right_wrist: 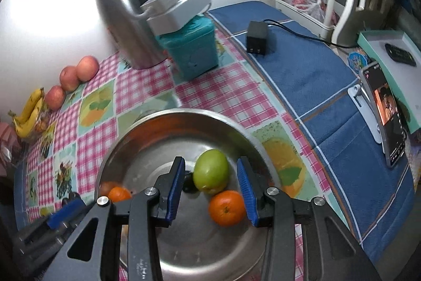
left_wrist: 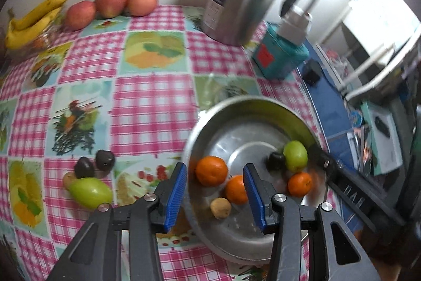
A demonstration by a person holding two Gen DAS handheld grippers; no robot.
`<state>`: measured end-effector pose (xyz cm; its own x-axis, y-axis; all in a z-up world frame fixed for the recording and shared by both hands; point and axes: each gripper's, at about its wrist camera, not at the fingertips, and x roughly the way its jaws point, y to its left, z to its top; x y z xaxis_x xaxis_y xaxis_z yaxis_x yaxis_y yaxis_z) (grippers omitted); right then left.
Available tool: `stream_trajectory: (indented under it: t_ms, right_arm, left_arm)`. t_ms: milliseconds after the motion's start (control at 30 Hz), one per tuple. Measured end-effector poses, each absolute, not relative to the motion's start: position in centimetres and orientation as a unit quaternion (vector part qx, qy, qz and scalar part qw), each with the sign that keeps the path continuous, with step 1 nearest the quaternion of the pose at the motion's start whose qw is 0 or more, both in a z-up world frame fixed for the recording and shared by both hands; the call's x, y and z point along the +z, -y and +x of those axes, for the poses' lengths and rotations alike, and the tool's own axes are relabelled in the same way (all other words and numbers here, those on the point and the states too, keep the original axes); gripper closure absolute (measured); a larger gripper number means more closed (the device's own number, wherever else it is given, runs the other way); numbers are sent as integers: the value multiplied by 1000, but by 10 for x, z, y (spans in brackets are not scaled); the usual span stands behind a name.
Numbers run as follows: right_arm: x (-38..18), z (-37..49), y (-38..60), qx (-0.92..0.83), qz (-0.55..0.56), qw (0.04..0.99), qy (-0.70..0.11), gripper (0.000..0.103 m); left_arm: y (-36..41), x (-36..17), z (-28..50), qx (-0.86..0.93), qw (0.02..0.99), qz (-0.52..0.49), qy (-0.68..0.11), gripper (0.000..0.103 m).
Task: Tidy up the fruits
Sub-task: 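Withdraw both open tools from the pan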
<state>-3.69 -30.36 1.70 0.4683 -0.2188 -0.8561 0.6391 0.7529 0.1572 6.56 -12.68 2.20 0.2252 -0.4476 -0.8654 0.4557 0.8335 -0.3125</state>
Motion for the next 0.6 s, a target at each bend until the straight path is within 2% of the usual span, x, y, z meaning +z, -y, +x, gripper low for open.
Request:
stream_trajectory:
  t_ms: [200,300,600]
  right_arm:
    - [14,-27,279,-244,201,825,-469,61]
    - [13,-24,270,-238,191,825,-477,61]
    - [19,-19,251,-218,174,831,-482,61]
  left_arm:
    - [102,25,79,-247,799,-9,-548,54]
    - [89,25,85,-224,805,-11,-550,50]
    - [57,20,94,-172,812,-24,-557,47]
